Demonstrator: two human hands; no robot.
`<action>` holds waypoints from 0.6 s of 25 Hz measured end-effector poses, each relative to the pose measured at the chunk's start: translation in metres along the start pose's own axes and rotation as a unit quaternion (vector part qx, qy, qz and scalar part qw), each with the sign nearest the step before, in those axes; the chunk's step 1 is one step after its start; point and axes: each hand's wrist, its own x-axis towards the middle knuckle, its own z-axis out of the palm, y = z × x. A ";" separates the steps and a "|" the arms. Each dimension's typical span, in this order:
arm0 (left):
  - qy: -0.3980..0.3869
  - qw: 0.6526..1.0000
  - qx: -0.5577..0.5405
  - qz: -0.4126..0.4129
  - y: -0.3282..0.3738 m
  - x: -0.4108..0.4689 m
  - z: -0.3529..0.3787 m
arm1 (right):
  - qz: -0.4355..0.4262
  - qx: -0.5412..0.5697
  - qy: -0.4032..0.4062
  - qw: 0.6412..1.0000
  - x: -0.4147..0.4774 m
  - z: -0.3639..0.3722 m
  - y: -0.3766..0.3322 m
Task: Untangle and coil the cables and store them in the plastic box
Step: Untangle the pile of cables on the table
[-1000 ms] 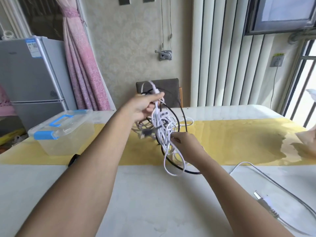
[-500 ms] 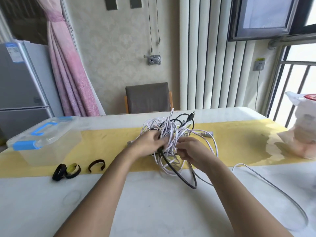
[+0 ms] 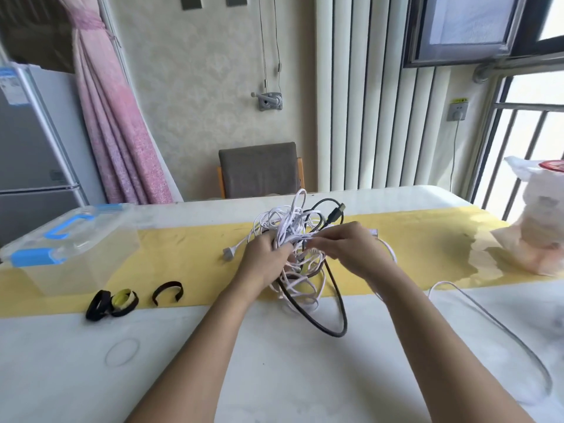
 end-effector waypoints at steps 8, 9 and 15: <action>0.289 0.938 -0.193 0.011 0.021 0.059 -0.009 | -0.047 0.029 0.028 0.998 0.002 -0.004 0.000; 0.278 0.946 -0.161 0.050 0.020 0.054 -0.005 | -0.045 -0.012 0.014 0.999 0.003 -0.001 0.001; 0.043 0.979 0.054 0.191 -0.043 0.005 0.019 | 0.076 -0.019 -0.209 0.975 -0.001 -0.006 0.010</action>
